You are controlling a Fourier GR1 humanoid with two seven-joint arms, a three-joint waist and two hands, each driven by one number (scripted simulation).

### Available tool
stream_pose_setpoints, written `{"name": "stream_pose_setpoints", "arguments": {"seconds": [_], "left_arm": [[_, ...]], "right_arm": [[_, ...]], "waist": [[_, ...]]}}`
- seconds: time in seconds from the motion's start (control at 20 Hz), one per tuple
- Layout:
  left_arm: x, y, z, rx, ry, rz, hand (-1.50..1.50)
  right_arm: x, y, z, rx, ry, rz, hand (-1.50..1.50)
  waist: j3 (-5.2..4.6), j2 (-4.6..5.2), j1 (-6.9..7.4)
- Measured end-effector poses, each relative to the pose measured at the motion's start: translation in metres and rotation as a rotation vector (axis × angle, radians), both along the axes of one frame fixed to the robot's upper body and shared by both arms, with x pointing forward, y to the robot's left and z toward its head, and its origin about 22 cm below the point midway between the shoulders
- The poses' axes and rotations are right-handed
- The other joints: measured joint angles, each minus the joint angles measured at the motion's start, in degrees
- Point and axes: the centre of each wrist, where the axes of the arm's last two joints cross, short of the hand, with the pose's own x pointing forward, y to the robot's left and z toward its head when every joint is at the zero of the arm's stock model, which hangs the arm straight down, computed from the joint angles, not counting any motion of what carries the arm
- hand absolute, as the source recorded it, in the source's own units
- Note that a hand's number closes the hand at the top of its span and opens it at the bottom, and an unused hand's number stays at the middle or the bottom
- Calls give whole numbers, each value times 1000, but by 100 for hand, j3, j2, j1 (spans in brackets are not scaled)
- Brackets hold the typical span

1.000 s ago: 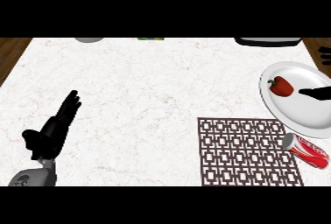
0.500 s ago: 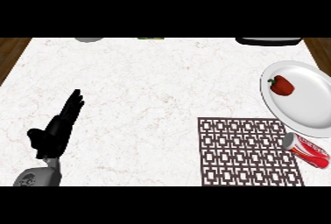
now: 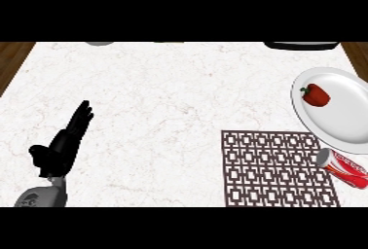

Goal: Pick the bell pepper from the placemat and place it in the plate

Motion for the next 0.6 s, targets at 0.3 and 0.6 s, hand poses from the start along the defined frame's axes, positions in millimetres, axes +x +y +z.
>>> {"name": "stream_pose_setpoints", "arguments": {"seconds": [0.3, 0.6], "left_arm": [[1, 4, 4, 3, -1, 0, 0], [5, -3, 5, -6, 0, -5, 0]], "right_arm": [[-26, -14, -2, -50, 37, -8, -150], [-37, -18, -6, -90, 60, -15, -150]], "waist": [[19, 3, 26], [33, 16, 47]]}}
